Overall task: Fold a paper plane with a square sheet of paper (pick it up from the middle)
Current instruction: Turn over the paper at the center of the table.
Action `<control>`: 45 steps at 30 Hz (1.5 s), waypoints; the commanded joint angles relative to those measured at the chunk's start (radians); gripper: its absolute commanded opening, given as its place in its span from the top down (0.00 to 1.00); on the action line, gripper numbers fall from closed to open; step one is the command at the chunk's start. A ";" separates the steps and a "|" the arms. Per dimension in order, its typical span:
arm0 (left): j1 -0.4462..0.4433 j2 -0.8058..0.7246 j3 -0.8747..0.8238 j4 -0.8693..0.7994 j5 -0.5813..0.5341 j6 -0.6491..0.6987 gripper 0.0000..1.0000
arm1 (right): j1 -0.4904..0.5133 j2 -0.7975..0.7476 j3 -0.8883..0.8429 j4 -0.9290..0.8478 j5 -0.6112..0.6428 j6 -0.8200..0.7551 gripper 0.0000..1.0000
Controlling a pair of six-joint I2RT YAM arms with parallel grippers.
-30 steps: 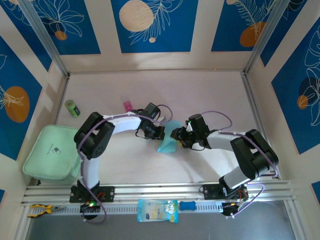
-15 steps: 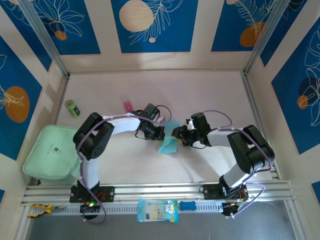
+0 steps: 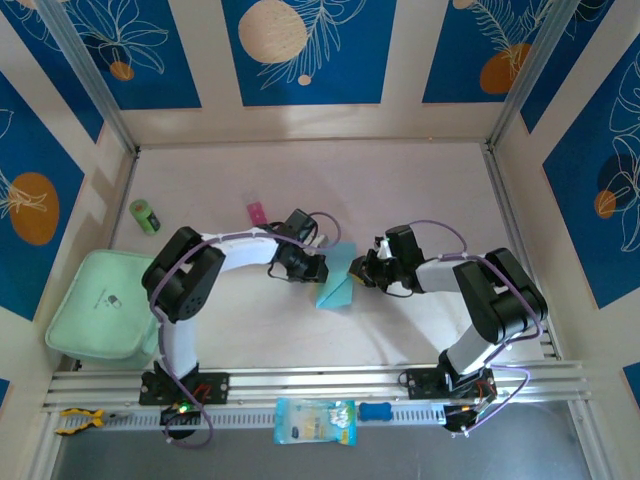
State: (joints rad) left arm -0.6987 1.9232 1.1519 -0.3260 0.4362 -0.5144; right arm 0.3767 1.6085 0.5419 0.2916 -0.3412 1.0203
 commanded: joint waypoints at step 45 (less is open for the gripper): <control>0.042 -0.649 -0.249 -0.158 -0.235 -0.059 0.56 | 0.226 -0.451 0.404 -1.133 0.630 -0.320 0.98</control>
State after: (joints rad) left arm -0.6735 1.3266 0.9401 -0.4240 0.2745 -0.5926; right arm 0.5781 1.1309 0.8722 -0.7639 0.2024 0.7300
